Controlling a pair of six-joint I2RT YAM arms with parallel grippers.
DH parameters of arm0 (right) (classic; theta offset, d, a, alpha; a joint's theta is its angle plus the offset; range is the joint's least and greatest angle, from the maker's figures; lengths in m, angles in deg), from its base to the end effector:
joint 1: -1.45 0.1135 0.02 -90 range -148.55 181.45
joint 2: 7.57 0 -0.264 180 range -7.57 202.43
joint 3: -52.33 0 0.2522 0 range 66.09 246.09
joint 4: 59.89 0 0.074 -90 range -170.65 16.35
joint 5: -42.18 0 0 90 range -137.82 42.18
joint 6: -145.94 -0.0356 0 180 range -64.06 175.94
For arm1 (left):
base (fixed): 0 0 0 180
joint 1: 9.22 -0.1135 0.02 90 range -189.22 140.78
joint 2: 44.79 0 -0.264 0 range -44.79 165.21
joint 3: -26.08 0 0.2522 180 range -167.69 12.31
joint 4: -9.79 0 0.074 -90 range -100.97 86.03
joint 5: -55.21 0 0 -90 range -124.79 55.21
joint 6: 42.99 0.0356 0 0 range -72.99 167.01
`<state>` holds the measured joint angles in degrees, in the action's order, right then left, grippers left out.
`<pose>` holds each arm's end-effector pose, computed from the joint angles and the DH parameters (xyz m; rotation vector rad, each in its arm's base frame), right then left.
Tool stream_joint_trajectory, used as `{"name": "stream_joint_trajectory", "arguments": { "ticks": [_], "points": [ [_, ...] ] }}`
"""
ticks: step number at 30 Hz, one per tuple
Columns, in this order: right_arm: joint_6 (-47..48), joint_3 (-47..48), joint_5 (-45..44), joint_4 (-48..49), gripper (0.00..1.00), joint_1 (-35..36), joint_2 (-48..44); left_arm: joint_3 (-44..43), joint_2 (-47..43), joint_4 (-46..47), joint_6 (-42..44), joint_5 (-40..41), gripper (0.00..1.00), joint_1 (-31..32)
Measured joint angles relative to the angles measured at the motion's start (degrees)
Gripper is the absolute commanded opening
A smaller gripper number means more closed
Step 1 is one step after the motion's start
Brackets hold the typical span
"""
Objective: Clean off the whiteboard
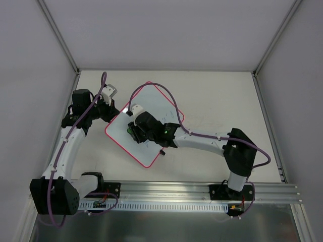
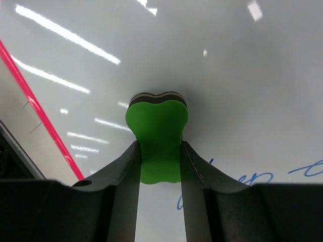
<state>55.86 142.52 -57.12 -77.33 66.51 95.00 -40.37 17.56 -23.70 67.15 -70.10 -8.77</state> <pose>0.1817 0.3770 0.2628 -1.0564 1.8452 0.5169 0.2387 -0.0225 0.3148 0.7140 1.8763 -0.4217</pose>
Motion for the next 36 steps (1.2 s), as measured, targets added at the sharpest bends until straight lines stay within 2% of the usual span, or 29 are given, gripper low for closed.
{"name": "stream_joint_trajectory", "arguments": {
  "ticks": [9,19,27,36],
  "points": [
    [-6.14,-5.84,-8.44,2.60,0.00,2.27,-2.12,0.00,-0.24,0.22,-1.75,1.44,0.00,0.39],
    [-17.14,-19.04,-13.97,1.29,0.00,-7.58,-8.13,0.00,-0.87,0.83,-2.91,1.51,0.00,1.01],
    [-16.02,-16.68,-14.93,-0.26,0.00,-5.70,-6.71,-0.02,-1.16,1.03,-3.13,1.75,0.00,1.11],
    [-15.47,-8.94,-11.17,3.39,0.00,3.50,-3.02,-0.02,-1.16,1.40,-4.02,3.17,0.00,1.18]
  ]
}}
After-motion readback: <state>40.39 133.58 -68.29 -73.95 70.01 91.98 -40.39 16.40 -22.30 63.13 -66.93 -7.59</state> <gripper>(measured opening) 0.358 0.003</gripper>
